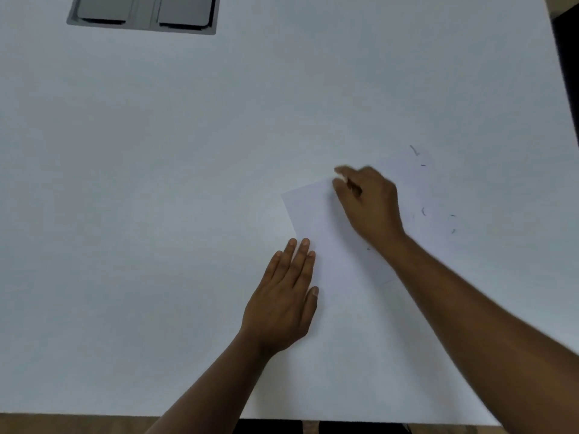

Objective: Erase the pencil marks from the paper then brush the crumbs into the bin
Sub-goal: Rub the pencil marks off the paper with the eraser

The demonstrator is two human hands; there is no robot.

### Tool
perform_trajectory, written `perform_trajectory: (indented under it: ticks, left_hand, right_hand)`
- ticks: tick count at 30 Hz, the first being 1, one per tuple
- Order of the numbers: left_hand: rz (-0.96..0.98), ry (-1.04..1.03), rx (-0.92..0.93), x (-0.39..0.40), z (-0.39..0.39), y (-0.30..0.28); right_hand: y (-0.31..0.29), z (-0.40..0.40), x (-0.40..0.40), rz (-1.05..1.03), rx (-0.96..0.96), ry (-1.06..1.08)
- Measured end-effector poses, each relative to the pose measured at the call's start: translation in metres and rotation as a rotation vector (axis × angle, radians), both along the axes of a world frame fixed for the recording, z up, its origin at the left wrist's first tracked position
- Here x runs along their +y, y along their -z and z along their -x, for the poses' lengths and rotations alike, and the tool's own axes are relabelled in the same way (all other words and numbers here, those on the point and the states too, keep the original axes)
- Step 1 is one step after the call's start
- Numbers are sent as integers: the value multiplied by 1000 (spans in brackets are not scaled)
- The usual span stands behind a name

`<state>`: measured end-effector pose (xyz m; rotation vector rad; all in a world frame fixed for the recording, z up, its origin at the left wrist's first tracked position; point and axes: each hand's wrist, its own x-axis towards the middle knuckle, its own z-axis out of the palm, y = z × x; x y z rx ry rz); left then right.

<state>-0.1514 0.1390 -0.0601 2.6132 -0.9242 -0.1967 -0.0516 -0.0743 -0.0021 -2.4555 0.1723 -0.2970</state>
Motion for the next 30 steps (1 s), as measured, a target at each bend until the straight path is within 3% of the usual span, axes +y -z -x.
perform_trajectory:
  ticks: [4,9,15,17,20,23,28,30]
  left_hand:
    - [105,-79,-7,-11,-22,-11]
    - [212,-338,112,-73,-83,-19]
    - [-117,-267,26,-86,-96,8]
    - [-140,-263,34,-87,-96,7]
    - [-159,-256,45,-89,-98,5]
    - [-168,-260,36,-88,-98,6]
    - [-183,-254,19,-89,-98,6]
    - [-179,-253,15,-89,-98,6]
  right_hand:
    - [9,50,6,-57,37,77]
    - [26,58,16,6,27,92]
    - [37,49,-10,261,6,-13]
    - [37,44,-48,323,-24,56]
    - [32,41,-113,405,39,322]
    - [27,35,-133,358,113,471]
    - [37,19,-78,235,25,253]
    - [42,19,-86,297,14,230]
